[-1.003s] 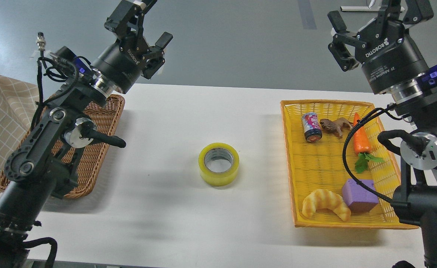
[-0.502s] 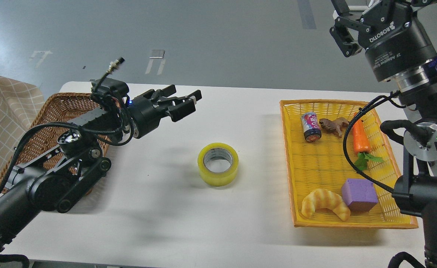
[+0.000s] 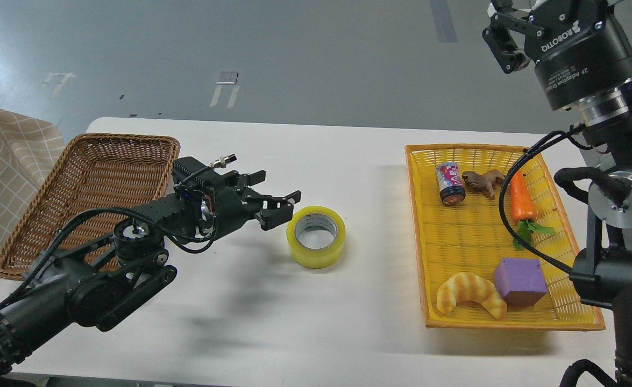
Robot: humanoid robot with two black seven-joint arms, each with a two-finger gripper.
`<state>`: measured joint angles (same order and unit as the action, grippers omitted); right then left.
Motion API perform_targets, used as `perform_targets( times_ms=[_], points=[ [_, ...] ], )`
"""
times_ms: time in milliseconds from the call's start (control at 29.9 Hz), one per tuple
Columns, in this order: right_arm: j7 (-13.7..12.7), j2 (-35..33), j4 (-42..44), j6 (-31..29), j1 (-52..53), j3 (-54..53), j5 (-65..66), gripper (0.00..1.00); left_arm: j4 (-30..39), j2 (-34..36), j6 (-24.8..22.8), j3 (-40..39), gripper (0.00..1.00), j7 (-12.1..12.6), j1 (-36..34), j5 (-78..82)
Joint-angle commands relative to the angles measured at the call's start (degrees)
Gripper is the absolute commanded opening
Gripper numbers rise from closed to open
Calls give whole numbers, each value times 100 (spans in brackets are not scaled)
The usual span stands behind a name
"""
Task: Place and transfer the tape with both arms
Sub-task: 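Lower the left gripper toward the tape roll on the table, then grasp the edge of the tape roll with the left gripper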
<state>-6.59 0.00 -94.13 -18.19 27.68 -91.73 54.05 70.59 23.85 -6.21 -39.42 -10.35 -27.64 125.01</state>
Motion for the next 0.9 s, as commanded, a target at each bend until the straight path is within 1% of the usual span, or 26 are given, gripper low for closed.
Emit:
perform_targets(
  times_ms=[0,67,368,568,769,869],
  points=[
    [0,0,-35,0,1,-12,0,100,-203,-56,6,189,98,6,-22,-1],
    [0,0,-44,0,-8,-20,0,100,-317,-91,6,224,98,6,-31,-1],
    [0,0,-35,17,-17,-38,0,100,-318,-320,6,312,98,-2,-31,-1],
    [0,0,-35,26,-87,-64,9,100,-326,-390,6,620,98,-11,-180,-1],
    [0,0,-44,26,-201,-231,9,100,-564,-549,6,638,98,-37,-216,-1],
    [0,0,-44,70,-245,-258,9,100,-616,-601,6,769,94,-46,-286,-1]
  ],
)
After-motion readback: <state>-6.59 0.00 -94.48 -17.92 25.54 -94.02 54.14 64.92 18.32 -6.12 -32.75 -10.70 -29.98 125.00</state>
